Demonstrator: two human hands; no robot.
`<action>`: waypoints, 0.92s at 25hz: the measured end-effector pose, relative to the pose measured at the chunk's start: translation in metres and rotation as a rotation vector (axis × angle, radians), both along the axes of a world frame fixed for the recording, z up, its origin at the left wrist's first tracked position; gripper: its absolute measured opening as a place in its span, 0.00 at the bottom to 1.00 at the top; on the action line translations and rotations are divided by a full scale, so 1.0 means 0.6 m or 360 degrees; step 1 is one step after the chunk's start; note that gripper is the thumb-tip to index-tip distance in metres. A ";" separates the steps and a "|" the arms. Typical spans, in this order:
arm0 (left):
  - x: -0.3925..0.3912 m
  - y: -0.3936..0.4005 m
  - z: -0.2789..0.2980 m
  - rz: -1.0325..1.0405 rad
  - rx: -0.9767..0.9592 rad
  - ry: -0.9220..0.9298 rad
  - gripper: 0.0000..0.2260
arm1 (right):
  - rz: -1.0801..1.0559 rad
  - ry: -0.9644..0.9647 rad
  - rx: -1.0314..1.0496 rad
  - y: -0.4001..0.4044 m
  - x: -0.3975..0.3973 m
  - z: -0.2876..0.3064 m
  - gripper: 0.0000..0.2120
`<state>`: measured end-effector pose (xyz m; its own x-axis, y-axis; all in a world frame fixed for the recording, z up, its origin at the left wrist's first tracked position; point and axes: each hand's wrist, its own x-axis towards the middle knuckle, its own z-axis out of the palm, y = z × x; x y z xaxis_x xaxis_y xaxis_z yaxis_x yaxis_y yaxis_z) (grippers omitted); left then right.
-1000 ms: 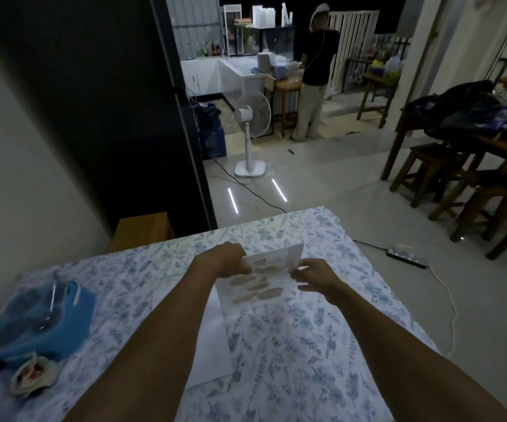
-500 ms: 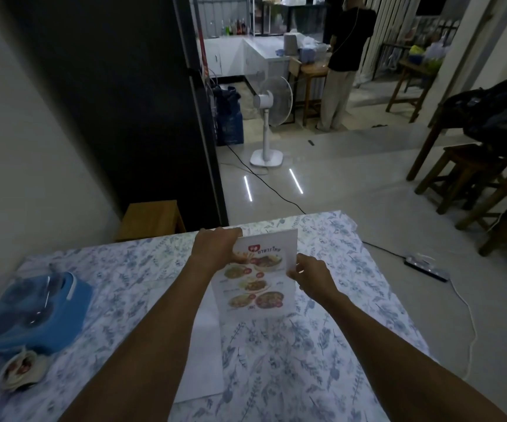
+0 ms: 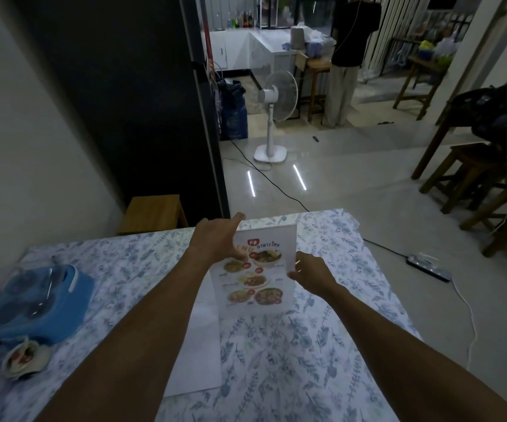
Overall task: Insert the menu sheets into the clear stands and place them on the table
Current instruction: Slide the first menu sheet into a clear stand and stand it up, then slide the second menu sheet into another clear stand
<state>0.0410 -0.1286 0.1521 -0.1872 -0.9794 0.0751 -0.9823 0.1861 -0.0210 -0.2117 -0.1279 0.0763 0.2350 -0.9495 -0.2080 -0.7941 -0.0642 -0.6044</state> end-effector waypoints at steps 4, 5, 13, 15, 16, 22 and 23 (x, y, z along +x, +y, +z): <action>0.020 0.010 0.008 -0.0032 -0.0029 0.0027 0.38 | -0.0120 0.0181 0.0053 0.008 -0.002 0.011 0.19; 0.025 0.011 0.009 -0.0032 -0.0013 0.0020 0.37 | -0.0158 0.0303 0.0049 0.014 -0.001 0.016 0.21; 0.122 0.083 0.009 -0.0040 -0.0224 0.0153 0.50 | -0.0268 0.0510 0.0122 0.099 0.091 0.022 0.22; 0.168 0.120 -0.009 -0.0031 -0.0248 0.0225 0.49 | -0.0233 0.0567 0.0148 0.125 0.132 0.009 0.21; 0.199 0.143 -0.022 -0.0012 -0.0234 0.0235 0.48 | -0.0188 0.0599 0.0154 0.140 0.161 -0.002 0.22; 0.367 0.285 -0.132 0.0242 0.0045 0.0169 0.50 | 0.0026 0.0632 0.0208 0.221 0.328 -0.076 0.21; 0.376 0.302 -0.144 0.0250 0.0073 0.0165 0.50 | 0.0043 0.0640 0.0218 0.230 0.341 -0.085 0.20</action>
<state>0.2664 0.0526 0.0656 -0.0253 -0.9988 0.0408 -0.9958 0.0287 0.0868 -0.0073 0.0100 0.0251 0.1336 -0.9013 -0.4121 -0.9675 -0.0285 -0.2514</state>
